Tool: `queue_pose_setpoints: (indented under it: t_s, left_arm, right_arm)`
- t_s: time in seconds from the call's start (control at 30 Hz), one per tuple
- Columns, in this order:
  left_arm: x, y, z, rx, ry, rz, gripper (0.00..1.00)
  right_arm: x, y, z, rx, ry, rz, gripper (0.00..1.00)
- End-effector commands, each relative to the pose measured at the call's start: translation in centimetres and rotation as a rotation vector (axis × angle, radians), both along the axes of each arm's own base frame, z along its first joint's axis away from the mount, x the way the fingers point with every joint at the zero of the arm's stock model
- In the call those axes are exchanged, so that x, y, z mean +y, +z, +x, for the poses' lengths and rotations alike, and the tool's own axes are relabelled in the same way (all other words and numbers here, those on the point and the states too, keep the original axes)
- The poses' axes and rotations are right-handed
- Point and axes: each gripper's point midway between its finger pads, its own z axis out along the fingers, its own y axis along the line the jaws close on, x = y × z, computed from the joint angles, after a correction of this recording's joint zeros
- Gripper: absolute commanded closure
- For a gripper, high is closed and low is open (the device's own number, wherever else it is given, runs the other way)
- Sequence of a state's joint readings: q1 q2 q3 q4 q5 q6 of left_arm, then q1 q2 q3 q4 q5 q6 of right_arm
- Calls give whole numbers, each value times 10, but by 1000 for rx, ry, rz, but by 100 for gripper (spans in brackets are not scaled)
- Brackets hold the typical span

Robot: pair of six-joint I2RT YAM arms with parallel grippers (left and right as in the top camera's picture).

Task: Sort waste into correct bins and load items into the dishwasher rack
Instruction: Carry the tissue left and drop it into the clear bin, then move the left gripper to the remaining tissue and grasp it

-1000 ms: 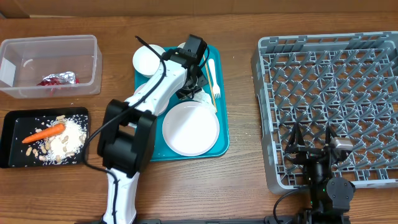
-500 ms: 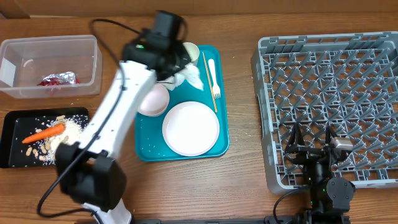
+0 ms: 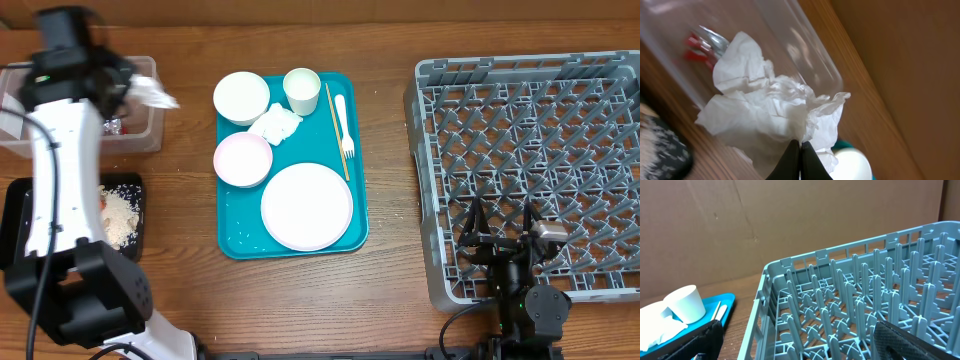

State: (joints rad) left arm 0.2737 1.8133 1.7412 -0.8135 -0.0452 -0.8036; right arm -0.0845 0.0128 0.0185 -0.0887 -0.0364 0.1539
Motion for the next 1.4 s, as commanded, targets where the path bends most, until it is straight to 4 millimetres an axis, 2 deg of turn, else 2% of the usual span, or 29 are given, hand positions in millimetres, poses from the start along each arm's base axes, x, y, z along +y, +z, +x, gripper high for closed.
queue_pose_setpoints:
  t_s: [0.0, 0.07, 0.1, 0.17, 0.2, 0.23, 0.27, 0.3, 0.33, 0.43, 0.57, 0.73, 0.8, 0.9, 1.0, 1.1, 1.17, 1.3, 1.33, 1.37]
  left_arm:
    - [52, -11, -12, 22, 103, 29, 96]
    - [75, -16, -18, 28, 153, 37, 95]
    - [85, -20, -22, 36, 175, 38, 90]
    - [99, -30, -25, 51, 202, 34, 72]
    - [105, -36, -26, 60, 210, 35, 61]
    - [111, -42, -25, 70, 208, 38, 45]
    - [115, -48, -24, 80, 202, 44, 24]
    - [117, -55, -22, 92, 180, 53, 10]
    - [118, -59, -21, 102, 152, 63, 0]
    - [112, -65, -15, 112, 63, 67, 0]
    - [94, -46, -6, 49, 1, 38, 0]
    - [47, -1, 0, -60, -129, -21, 0]
    - [14, 15, 1, -93, -215, -68, 0]
    - [-39, 24, 0, -95, -337, -139, 0]
    - [-91, 14, -4, -28, -435, -171, 0]
    - [-139, -8, -6, 64, -530, -151, 0]
    - [-173, -21, -4, 95, -659, -112, 0]
    - [-219, -52, -5, 181, -770, -66, 1]
    - [-237, -71, -6, 226, -804, -47, 6]
    - [-243, -77, -7, 242, -818, -36, 10]
  right_arm:
    - [-2, -1, 0, -5, -8, 2, 0]
    - [-2, -1, 0, -5, -8, 2, 0]
    - [-2, -1, 0, -5, -8, 2, 0]
    - [-2, -1, 0, -5, -8, 2, 0]
    - [-2, -1, 0, -5, -8, 2, 0]
    - [-2, -2, 0, -5, -8, 2, 0]
    - [-2, -1, 0, -5, -8, 2, 0]
    - [-2, -1, 0, -5, -8, 2, 0]
    - [-2, -1, 0, -5, -8, 2, 0]
    - [-2, -1, 0, -5, -8, 2, 0]
    - [-2, -1, 0, -5, -8, 2, 0]
    - [-2, -1, 0, -5, -8, 2, 0]
    - [-2, -1, 0, -5, -8, 2, 0]
    - [-2, -1, 0, -5, -8, 2, 0]
    - [-2, -1, 0, -5, -8, 2, 0]
    - [-2, -1, 0, -5, -8, 2, 0]
    - [-2, -1, 0, -5, -8, 2, 0]
    - [-2, -1, 0, -5, -8, 2, 0]
    - [-2, -1, 0, -5, -8, 2, 0]
    - [-2, -2, 0, -5, -8, 2, 0]
